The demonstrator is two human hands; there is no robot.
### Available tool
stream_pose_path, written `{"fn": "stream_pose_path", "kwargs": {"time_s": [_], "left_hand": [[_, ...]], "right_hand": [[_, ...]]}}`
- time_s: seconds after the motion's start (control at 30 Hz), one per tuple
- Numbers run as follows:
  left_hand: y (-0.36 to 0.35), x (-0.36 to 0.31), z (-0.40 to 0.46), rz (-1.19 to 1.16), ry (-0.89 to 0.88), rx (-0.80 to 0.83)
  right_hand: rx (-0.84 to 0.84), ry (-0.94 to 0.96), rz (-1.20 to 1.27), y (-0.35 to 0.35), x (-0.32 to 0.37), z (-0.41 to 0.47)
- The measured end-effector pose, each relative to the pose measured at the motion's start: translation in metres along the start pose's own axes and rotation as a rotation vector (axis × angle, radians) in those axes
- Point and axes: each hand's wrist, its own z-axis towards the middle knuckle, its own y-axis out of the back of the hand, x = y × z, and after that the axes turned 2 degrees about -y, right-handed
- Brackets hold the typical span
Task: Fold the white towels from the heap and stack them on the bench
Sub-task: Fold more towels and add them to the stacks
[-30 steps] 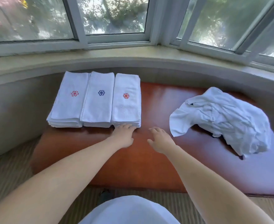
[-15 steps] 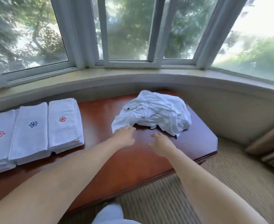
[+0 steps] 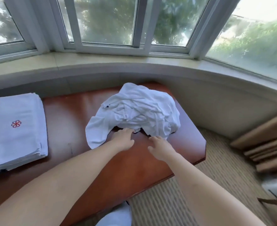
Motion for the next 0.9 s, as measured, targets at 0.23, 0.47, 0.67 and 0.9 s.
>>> {"fn": "stream_pose_path", "kwargs": {"time_s": [0.23,0.47,0.67,0.9], "left_hand": [[0.005,0.026,0.108,-0.202,0.125,-0.035],[0.014,0.031,0.199,-0.311,0.209,-0.068],[0.012,0.01,0.246,-0.379,0.166,-0.071],[0.002,-0.007,0.259,-0.49,0.216,-0.046]], "right_hand": [[0.083,0.058,-0.015,0.024,-0.008,0.126],[0.017,0.054,-0.029,0.043,-0.015,0.225],[-0.173,-0.159,0.149,0.057,-0.038,0.267],[-0.151,-0.275,0.289,0.059,-0.058,0.296]]}}
